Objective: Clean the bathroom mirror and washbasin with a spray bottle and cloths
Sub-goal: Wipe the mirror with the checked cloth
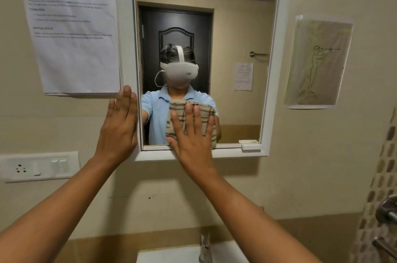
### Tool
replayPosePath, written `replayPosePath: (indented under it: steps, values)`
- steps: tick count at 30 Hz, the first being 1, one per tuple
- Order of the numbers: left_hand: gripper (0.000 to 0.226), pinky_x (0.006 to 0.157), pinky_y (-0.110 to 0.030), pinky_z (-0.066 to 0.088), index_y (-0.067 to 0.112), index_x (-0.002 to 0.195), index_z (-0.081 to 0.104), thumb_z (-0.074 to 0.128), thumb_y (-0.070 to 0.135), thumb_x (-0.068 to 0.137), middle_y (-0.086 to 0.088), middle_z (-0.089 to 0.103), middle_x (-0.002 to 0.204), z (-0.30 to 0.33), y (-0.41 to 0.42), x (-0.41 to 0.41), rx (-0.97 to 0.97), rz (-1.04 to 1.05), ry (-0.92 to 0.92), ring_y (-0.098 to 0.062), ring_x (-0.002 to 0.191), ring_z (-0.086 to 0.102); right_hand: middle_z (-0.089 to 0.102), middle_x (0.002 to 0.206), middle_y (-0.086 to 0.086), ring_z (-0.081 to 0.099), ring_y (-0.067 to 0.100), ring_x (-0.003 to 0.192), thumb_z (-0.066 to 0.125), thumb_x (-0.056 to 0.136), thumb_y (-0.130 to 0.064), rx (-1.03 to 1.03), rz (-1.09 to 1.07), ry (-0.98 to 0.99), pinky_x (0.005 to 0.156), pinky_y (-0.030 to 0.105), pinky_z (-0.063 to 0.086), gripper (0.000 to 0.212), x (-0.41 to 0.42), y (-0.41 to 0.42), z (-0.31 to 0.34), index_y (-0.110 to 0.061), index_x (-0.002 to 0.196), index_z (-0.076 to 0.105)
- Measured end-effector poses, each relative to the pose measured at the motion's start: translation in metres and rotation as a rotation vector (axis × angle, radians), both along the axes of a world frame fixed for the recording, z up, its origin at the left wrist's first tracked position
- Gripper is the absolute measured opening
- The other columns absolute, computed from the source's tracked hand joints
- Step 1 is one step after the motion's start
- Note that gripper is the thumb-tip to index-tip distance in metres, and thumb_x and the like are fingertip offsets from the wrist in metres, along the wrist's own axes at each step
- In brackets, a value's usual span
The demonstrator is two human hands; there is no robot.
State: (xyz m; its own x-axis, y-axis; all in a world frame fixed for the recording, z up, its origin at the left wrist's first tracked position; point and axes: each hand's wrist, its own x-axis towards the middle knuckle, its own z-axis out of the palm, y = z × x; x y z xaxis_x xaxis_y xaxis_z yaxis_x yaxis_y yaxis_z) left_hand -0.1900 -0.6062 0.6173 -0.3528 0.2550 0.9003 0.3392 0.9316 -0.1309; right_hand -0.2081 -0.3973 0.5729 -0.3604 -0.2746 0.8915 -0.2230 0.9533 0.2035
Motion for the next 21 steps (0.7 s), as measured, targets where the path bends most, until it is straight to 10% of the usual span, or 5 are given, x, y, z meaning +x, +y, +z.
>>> replayPosePath:
  steps: [15, 21]
  values:
    - [0.065, 0.121, -0.052, 0.013, 0.001, 0.153, 0.014, 0.032, 0.017, 0.093, -0.017, 0.007, 0.163, -0.008, -0.014, -0.001, -0.001, -0.121, 0.009, -0.031, 0.151, 0.008, 0.019, 0.164, 0.012, 0.012, 0.028, 0.153, 0.037, 0.103, -0.051, 0.213, 0.160, 0.050, 0.117, 0.061, 0.021, 0.060, 0.011, -0.053, -0.029, -0.025, 0.156, 0.028]
    - [0.073, 0.123, -0.049, 0.010, 0.000, 0.153, 0.011, 0.032, -0.002, 0.083, -0.017, 0.005, 0.163, -0.012, -0.007, 0.000, 0.031, -0.067, 0.032, -0.030, 0.152, 0.005, 0.033, 0.160, 0.006, 0.024, 0.026, 0.150, 0.021, 0.101, -0.001, 0.345, 0.142, 0.048, 0.116, 0.058, 0.027, 0.061, 0.013, 0.007, -0.056, -0.030, 0.152, 0.037]
